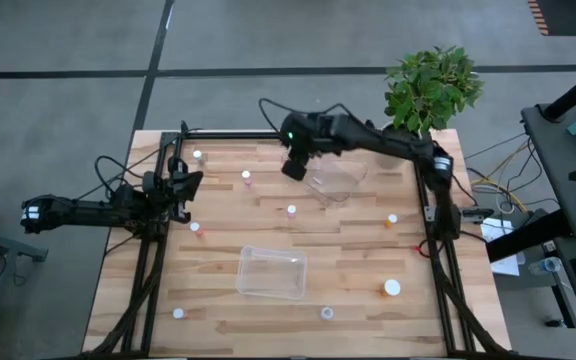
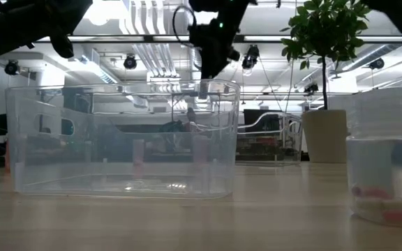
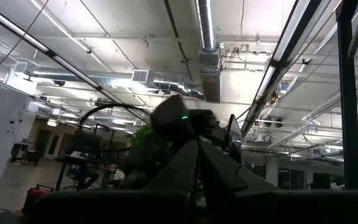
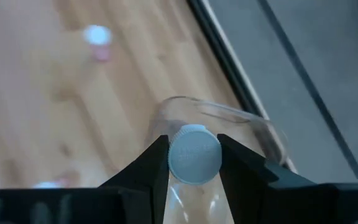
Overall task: Pick and place medicine bottles into bin by pill shape (circle, oval)
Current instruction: Put the right blue capsule bottle into the top transparent bin
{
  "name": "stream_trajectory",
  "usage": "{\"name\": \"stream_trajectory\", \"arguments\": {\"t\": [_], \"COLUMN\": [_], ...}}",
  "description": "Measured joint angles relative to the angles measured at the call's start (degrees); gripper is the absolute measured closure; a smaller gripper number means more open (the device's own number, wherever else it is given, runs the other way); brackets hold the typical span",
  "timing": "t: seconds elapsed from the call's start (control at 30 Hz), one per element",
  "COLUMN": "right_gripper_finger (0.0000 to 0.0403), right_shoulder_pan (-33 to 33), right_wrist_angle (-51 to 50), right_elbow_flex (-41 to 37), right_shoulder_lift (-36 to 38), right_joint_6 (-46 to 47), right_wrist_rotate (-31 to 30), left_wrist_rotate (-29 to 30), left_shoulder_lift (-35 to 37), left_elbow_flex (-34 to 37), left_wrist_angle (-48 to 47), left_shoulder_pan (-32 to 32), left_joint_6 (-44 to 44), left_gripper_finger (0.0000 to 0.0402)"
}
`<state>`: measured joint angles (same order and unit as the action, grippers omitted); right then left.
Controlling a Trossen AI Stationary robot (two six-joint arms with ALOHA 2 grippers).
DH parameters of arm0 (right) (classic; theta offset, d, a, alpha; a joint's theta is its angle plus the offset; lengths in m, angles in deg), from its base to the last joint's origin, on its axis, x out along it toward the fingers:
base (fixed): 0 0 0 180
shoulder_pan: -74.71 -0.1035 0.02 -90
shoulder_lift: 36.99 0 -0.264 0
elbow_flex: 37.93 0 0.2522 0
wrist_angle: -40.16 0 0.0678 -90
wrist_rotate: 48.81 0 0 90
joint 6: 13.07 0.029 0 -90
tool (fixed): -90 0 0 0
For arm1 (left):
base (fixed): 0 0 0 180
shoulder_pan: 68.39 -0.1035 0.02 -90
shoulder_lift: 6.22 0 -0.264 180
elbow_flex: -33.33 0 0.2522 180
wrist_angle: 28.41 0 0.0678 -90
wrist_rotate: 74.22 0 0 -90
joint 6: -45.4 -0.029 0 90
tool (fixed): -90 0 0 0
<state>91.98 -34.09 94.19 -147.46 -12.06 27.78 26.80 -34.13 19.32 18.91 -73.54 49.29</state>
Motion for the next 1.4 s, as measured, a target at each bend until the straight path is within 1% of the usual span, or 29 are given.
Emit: {"name": "stream_trajectory", "arguments": {"t": [0.1,0.23,0.43,0.77,0.87,0.97,1.07,1.4], "right_gripper_finger": [0.0287,0.0289,0.0288,0.0286,0.0287,0.0289,0.0288,0.0277], "right_shoulder_pan": [3.1,6.3,8.2,8.3,8.3,8.3,8.3,8.3], "right_wrist_angle": [-1.6,-2.3,-1.6,8.0,9.9,12.1,13.1,16.2], "right_elbow_flex": [2.0,1.9,-2.0,-12.6,-14.8,-16.1,-16.7,-17.2], "right_shoulder_lift": [-3.0,-5.6,-6.8,-6.4,-6.4,-6.3,-6.3,-6.3], "right_joint_6": [-1.1,-1.9,-2.2,-2.7,-2.8,-2.8,-2.5,-2.1], "right_wrist_rotate": [3.5,7.6,7.9,7.9,8.0,8.6,11.0,11.0], "left_wrist_rotate": [0.0,0.1,0.2,0.2,0.2,0.2,0.2,0.4], "left_shoulder_lift": [-0.1,0.0,0.0,-0.1,0.0,-0.1,-0.1,-0.1], "left_elbow_flex": [0.0,0.0,0.0,0.0,0.0,0.0,0.0,0.0], "left_wrist_angle": [0.0,0.0,0.0,0.0,0.0,0.0,0.0,0.0], "left_shoulder_pan": [0.0,0.0,0.0,0.0,0.0,0.0,0.0,0.0], "left_joint_6": [0.0,-0.1,-0.1,-0.1,-0.1,-0.1,-0.1,-0.1], "left_gripper_finger": [0.0401,0.0401,0.0401,0.0401,0.0401,0.0401,0.0401,0.0401]}}
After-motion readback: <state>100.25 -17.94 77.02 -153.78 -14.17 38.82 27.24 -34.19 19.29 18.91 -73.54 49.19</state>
